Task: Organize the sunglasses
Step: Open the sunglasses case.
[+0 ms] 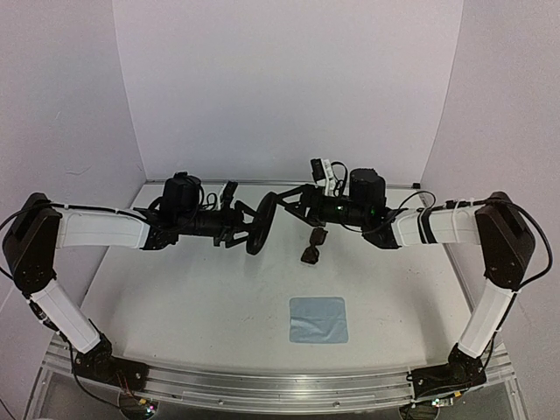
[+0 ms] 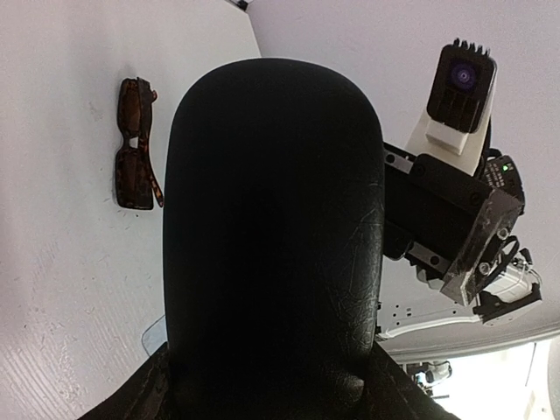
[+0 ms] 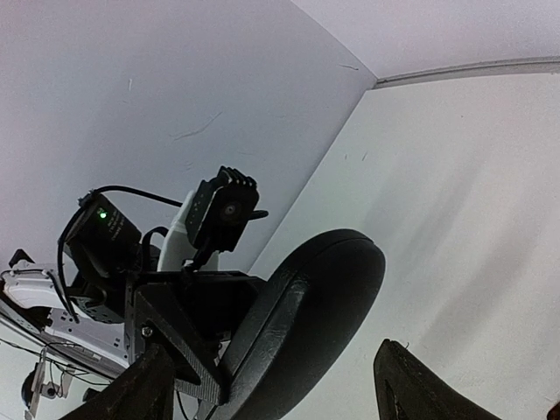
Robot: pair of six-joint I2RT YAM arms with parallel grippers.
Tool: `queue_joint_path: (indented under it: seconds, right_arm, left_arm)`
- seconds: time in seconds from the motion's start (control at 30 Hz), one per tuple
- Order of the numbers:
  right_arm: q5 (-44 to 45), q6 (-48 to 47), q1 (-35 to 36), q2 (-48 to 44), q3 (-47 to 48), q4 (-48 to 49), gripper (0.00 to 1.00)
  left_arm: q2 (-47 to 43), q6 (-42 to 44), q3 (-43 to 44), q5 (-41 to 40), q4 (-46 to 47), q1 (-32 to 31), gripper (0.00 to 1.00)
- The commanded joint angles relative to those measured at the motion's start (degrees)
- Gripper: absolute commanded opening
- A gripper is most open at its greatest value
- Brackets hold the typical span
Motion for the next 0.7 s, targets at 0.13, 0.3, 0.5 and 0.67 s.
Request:
queue_joint_path:
  seconds: [0.13, 0.3, 0.5, 0.67]
  right_arm:
    - [5.44, -3.92, 2.09, 0.38, 5.73, -10.28, 0.79]
    - [5.31, -3.8, 2.69, 1.41, 5.89, -10.16, 0.77]
    - [4.07, -3.02, 2.72, 2.61, 4.39, -7.31, 0.76]
    - [2.05, -1.76, 2.72, 3.85, 3.71, -3.85, 0.75]
  left_arm:
    - [-2.47, 4.98, 4.49, -4.13, -3.12, -1.3, 0.37]
    - [-2.84, 4.94, 4.33, -4.28, -3.09, -1.4, 0.37]
    - [-2.96, 2.82, 4.19, -1.97, 0.38, -1.4, 0.37]
    - [-2.79, 0.58, 3.79, 0.36, 3.88, -1.31, 0.37]
